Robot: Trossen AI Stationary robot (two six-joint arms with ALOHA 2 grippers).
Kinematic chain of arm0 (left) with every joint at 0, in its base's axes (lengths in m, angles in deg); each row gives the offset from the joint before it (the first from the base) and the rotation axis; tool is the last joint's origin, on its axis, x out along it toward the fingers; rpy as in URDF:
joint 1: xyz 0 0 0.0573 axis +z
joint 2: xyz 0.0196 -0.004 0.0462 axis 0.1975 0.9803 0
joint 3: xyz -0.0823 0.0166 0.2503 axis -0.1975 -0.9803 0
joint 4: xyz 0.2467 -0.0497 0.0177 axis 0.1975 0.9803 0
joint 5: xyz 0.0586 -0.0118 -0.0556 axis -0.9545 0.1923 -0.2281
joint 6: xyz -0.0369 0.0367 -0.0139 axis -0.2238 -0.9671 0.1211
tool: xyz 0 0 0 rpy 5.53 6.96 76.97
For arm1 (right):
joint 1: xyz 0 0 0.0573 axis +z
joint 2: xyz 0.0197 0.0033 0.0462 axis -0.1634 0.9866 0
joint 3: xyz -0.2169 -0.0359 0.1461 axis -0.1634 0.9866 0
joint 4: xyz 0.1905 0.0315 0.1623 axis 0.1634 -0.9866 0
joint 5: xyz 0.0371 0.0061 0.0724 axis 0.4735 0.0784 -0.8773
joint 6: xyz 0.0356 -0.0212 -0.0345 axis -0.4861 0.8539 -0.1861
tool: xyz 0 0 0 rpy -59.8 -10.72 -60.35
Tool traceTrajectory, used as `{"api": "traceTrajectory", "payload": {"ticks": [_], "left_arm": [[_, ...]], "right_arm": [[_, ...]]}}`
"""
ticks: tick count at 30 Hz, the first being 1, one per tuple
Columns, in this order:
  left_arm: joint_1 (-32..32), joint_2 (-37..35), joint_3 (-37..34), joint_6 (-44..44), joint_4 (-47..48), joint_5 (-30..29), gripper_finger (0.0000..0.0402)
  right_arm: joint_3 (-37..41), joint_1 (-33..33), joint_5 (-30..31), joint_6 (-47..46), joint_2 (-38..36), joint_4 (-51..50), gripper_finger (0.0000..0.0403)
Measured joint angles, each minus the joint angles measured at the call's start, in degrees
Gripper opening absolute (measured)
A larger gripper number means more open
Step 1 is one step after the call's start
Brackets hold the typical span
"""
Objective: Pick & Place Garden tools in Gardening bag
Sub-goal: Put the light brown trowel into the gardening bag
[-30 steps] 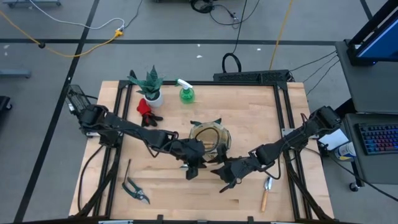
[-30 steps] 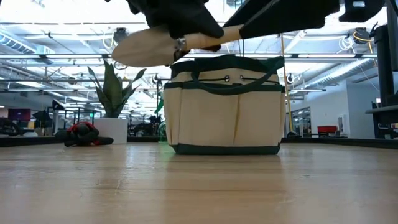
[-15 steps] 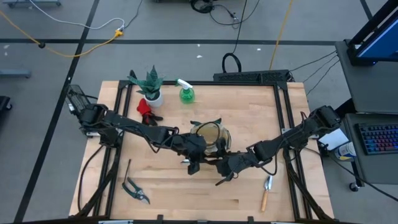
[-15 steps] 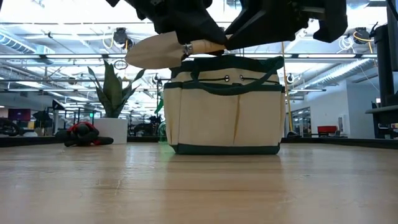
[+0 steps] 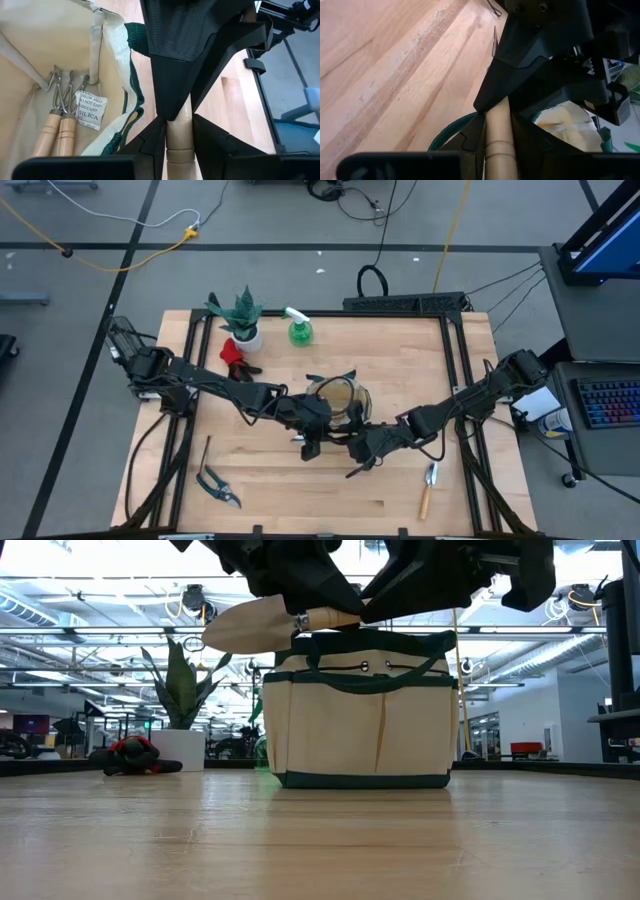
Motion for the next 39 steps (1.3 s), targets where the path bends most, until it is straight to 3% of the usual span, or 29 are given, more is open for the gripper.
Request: {"api": "traceTrajectory", "payload": {"ticks": [26, 39], "left_arm": [[-0.1, 0.0, 0.0, -1.6, 0.5, 1.0, 0.0093], [0.0, 0.0, 0.0, -8.5, 0.7, 1.4, 0.0104]], "right_arm": [[0.0, 0.4, -4.2, -2.5, 0.0, 1.0, 0.0064], [0.0, 0.4, -4.5, -0.2, 0.0, 1.0, 0.0065]]}}
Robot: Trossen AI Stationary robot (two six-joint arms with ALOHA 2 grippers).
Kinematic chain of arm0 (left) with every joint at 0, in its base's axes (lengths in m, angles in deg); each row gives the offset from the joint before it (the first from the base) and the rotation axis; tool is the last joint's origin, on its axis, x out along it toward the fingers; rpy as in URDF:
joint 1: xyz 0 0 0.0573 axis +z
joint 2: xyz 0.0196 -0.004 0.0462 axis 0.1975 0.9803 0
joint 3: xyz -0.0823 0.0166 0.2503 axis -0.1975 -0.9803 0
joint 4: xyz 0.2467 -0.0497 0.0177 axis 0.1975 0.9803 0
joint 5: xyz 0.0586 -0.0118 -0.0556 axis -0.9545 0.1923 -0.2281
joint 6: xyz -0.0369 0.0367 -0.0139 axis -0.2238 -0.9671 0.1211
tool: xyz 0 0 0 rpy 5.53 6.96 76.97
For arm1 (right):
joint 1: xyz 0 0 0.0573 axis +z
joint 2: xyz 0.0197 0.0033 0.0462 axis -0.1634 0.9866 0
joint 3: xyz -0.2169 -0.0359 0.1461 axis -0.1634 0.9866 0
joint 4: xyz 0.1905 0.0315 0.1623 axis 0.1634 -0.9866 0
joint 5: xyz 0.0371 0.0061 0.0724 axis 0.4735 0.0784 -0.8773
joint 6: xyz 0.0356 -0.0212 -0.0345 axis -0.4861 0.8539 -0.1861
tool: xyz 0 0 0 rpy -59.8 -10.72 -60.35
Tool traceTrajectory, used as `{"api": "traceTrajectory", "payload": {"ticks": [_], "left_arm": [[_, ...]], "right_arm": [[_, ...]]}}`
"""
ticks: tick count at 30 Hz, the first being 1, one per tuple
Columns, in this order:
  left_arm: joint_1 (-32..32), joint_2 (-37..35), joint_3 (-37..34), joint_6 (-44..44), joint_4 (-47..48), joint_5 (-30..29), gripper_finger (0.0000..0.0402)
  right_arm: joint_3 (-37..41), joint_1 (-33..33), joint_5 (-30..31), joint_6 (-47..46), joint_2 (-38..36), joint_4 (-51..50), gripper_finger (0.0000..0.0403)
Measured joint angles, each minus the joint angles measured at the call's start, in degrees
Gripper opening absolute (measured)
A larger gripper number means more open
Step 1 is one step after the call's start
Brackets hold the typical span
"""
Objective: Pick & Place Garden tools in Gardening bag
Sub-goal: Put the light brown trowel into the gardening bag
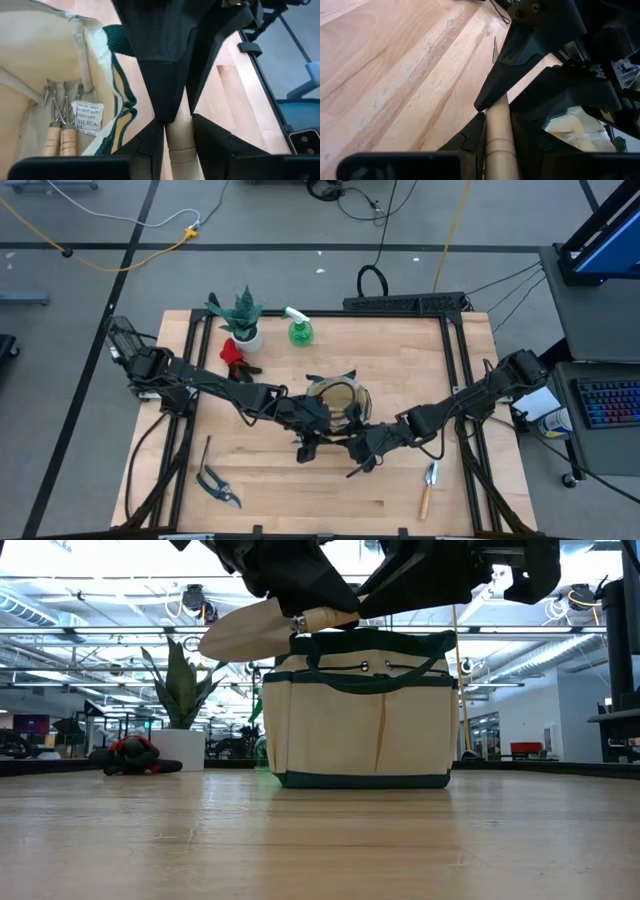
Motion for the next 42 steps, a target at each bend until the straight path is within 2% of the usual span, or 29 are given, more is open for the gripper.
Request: {"api": "traceTrajectory", "payload": {"ticks": [9, 12, 15, 21, 25, 35, 39, 42], "left_arm": [[0.0, 0.0, 0.1, -2.3, -1.8, -2.4, 0.0221], [0.1, -0.5, 0.1, -2.3, -4.3, -4.2, 0.0241], [0.0, -2.3, 0.2, -2.3, -4.9, -4.3, 0.0245], [-0.1, -8.7, 0.1, -3.5, 1.0, -5.0, 0.0246], [-0.3, -13.3, 0.1, -7.2, 7.0, -6.1, 0.0246], [-1.5, -20.4, 0.0, -12.6, 20.1, -7.1, 0.0246], [-2.0, -21.0, 0.0, -14.9, 23.4, -7.6, 0.0246], [-2.2, -20.9, 0.0, -16.6, 24.7, -7.8, 0.0246]], "right_arm": [[0.0, 0.1, -1.0, -0.5, 0.0, -0.4, 0.0064], [0.0, 0.2, -1.0, -3.3, 0.0, -0.1, 0.0065], [0.0, 0.2, -0.7, -8.7, 0.0, 0.1, 0.0067], [0.0, 0.5, 0.1, -16.3, 0.0, 0.1, 0.0064], [0.0, 0.9, 5.1, -19.1, -0.7, 0.2, 0.0066], [0.0, 0.3, 7.3, -18.4, -6.9, -0.7, 0.0066], [-0.1, -2.1, 9.9, -19.4, -9.7, -4.8, 0.0064], [0.0, -5.0, 7.8, -23.3, -10.4, -9.3, 0.0064]]}}
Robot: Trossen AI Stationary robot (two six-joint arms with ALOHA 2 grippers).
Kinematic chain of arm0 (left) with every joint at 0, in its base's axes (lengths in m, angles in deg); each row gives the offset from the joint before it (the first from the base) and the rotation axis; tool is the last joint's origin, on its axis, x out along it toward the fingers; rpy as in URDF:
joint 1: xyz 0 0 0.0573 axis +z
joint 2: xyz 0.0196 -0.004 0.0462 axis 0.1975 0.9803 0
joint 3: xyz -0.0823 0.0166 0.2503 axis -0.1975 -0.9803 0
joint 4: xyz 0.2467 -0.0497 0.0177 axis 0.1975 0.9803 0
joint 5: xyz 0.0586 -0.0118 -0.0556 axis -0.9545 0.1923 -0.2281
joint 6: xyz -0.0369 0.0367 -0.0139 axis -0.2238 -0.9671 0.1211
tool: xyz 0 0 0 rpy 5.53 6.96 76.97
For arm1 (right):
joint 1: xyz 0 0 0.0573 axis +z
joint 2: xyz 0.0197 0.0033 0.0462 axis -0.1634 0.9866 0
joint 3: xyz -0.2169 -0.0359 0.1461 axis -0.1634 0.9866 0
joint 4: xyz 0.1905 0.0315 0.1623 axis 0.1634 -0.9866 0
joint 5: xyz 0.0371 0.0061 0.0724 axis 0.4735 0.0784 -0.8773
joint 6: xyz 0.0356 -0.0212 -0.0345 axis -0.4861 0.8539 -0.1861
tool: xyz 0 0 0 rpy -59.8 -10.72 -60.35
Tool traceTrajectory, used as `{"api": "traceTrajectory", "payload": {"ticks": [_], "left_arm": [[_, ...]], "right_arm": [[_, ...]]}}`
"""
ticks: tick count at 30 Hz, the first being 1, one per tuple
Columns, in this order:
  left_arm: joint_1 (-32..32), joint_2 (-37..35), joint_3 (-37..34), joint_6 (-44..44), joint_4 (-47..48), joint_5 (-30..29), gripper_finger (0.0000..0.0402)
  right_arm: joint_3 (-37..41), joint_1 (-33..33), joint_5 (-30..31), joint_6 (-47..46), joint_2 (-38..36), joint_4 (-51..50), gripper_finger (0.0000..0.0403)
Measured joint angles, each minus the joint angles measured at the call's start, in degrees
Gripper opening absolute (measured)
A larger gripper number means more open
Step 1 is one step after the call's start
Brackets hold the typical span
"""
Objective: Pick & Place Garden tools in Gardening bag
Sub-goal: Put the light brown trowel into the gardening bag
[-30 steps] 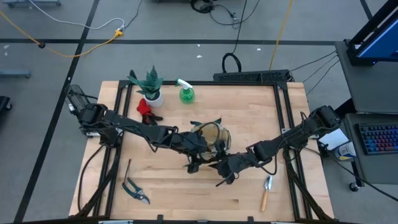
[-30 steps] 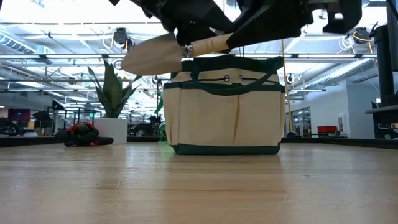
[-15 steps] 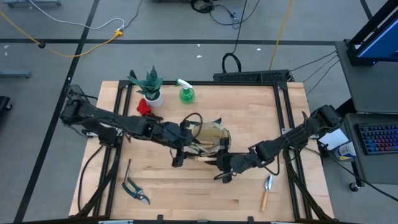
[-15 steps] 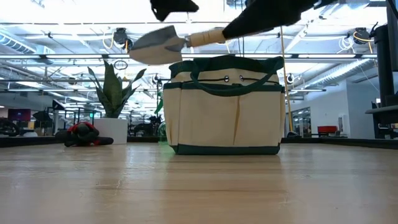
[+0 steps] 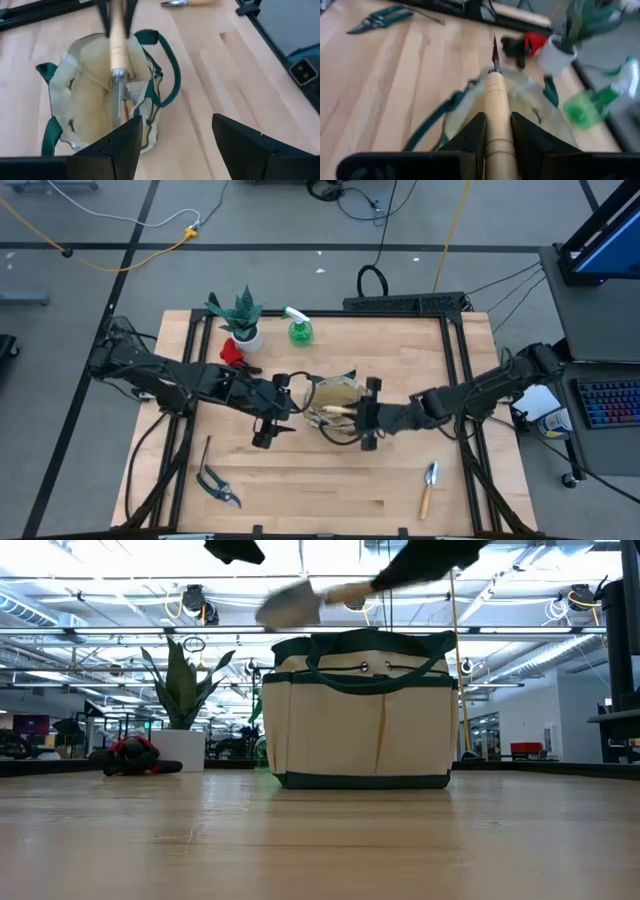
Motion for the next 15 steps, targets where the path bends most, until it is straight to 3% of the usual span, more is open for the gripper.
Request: {"api": "traceTrajectory", "payload": {"ticks": [9, 15], "left_arm": [[0.3, 3.0, -0.4, -2.8, -1.3, -8.4, 0.0246], [1.6, 7.2, -1.3, -5.9, -4.5, -9.4, 0.0246]], "right_arm": [[0.0, -6.2, -8.4, -2.8, -0.3, -8.3, 0.0065], [0.0, -9.4, -15.5, -3.5, -0.6, -7.5, 0.0064]]}}
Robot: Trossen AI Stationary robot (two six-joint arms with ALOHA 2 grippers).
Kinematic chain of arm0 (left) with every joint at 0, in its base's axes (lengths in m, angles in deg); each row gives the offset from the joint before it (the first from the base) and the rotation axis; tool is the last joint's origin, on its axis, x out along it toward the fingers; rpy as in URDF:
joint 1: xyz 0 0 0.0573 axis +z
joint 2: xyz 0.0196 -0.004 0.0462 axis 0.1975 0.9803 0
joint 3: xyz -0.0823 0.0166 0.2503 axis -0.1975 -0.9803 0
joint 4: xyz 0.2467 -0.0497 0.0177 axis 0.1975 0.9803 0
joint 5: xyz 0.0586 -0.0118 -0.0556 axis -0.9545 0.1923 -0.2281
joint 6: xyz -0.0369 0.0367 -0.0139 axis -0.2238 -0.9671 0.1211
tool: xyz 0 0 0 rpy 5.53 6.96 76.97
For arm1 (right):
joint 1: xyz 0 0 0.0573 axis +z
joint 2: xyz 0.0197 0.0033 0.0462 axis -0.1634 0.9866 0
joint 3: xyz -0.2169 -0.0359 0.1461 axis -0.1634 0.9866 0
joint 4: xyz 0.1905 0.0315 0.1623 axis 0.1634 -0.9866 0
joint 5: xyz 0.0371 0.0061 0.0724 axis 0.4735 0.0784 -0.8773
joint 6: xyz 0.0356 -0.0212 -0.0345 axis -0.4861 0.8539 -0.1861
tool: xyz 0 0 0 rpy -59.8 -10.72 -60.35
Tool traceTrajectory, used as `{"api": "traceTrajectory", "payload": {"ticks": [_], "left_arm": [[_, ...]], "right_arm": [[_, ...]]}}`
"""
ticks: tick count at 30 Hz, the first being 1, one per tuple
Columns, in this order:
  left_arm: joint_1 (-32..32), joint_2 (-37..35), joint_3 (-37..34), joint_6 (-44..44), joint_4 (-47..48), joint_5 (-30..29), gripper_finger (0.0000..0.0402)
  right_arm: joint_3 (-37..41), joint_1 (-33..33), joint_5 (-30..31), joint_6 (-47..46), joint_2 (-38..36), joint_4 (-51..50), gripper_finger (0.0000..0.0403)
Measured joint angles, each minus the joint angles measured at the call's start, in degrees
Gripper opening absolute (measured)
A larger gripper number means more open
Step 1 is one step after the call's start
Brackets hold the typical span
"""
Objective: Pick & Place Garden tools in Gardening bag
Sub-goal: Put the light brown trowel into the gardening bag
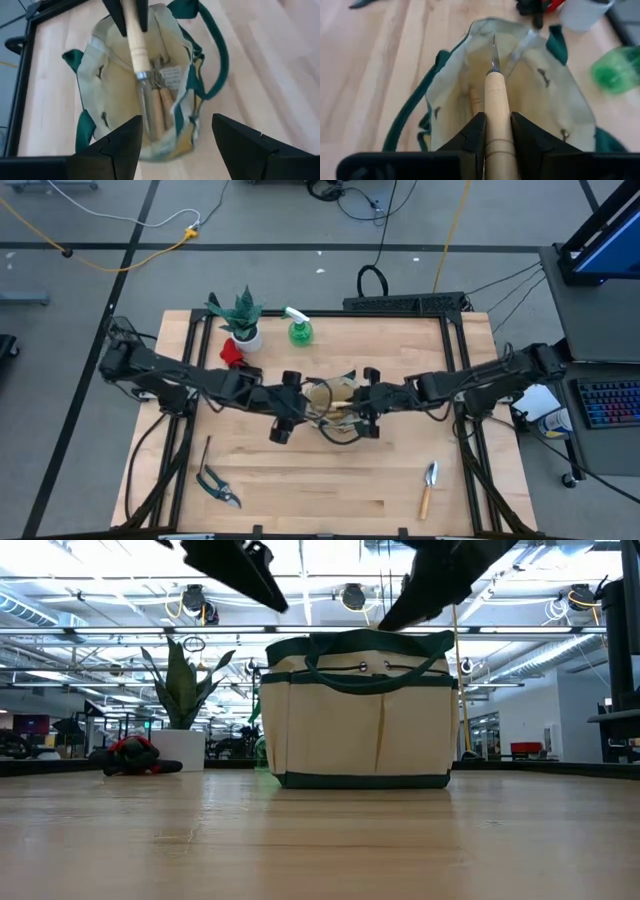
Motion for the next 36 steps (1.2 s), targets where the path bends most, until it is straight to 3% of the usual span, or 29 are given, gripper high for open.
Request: {"api": "traceTrajectory", "payload": {"ticks": [5, 10, 15, 27, 36], "left_arm": [[0.9, 3.8, 0.0, -3.0, -2.0, -0.5, 0.0246], [1.3, 6.9, 0.0, -3.8, -1.9, -0.5, 0.0246], [1.3, 8.1, 0.0, -3.8, -2.0, -0.7, 0.0237], [1.3, 8.0, 0.0, -3.3, -1.9, -1.0, 0.0099], [1.3, 8.0, 0.0, -3.2, -1.1, -1.0, 0.0032]], "right_arm": [[0.0, -3.7, -3.9, -7.5, 1.1, -0.6, 0.0066], [0.0, -5.6, -10.5, -6.8, 2.9, 1.5, 0.0064], [0.0, -6.7, -10.7, -6.6, 5.2, 2.0, 0.0065], [0.0, -6.9, -13.6, -2.3, 8.2, 1.1, 0.0070], [0.0, -6.9, -15.6, -2.3, 8.2, -2.1, 0.0079]]}}
